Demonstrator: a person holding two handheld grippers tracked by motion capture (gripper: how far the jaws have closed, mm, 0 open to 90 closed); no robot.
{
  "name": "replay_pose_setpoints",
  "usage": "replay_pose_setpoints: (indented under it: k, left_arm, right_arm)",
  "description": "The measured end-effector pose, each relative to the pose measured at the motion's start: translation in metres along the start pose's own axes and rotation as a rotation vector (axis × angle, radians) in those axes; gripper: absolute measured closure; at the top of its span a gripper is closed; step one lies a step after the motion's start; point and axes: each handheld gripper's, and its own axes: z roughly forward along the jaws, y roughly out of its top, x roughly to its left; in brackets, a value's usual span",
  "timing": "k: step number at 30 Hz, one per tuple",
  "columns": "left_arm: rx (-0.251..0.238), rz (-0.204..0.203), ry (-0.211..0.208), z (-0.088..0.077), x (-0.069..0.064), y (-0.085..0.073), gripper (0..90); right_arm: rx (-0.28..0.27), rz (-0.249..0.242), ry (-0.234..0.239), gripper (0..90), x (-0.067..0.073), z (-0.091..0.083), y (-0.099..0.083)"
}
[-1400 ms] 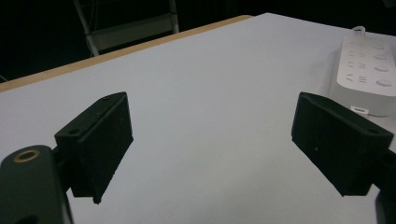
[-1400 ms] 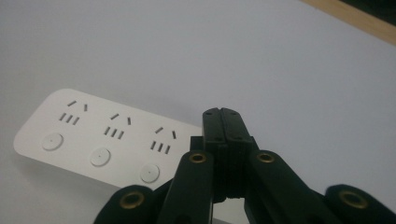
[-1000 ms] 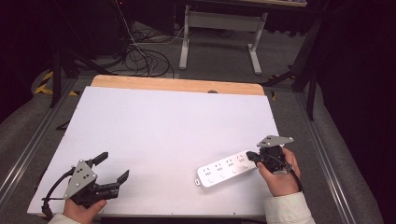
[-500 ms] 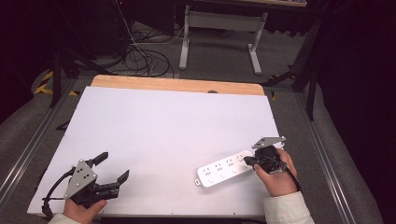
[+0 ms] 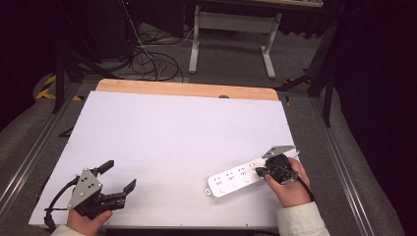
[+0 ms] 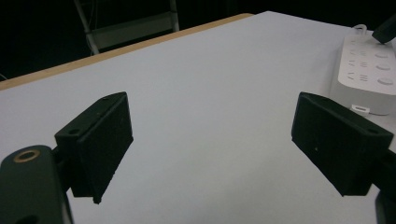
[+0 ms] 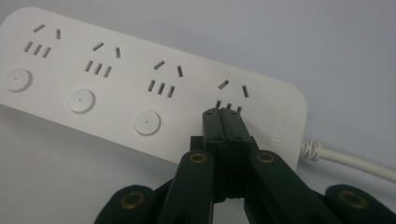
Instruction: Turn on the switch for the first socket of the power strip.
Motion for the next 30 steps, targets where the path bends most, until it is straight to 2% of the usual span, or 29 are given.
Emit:
replay_pose_setpoints:
  k: [30]
  left_arm:
    - [-0.001, 0.001, 0.0, -0.0004, -0.0003, 0.0, 13.1]
  right_arm:
    - [0.009, 0.01, 0.01, 90.0, 0.0005, 0.004, -0.0022]
